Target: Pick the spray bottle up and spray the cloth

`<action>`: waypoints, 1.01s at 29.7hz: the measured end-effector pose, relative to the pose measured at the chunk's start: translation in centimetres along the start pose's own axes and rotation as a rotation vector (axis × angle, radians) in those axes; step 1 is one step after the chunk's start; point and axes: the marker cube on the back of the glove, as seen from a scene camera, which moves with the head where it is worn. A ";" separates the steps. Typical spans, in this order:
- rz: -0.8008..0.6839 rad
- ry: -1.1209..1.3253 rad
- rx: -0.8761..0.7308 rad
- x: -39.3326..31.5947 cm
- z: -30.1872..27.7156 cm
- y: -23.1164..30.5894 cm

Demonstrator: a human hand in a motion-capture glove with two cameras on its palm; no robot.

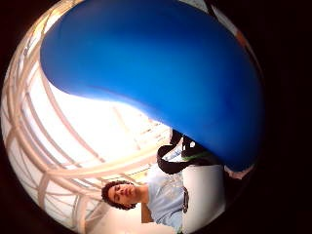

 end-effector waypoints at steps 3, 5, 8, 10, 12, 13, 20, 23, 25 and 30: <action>0.005 0.006 -0.002 0.0 0.2 0.1; 0.006 0.009 -0.002 -0.1 0.3 0.0; 0.007 0.014 -0.003 -0.2 0.4 0.0; 0.008 0.023 -0.006 -0.2 0.5 0.0; 0.009 0.033 -0.010 -0.2 0.6 0.1; 0.009 0.036 -0.011 -0.2 0.6 0.1; 0.008 0.046 0.000 -0.5 0.3 0.2; 0.016 0.050 0.010 -0.5 0.3 0.2; 0.016 0.054 0.014 -0.5 0.4 0.2; -0.021 0.057 0.024 -1.2 0.9 0.3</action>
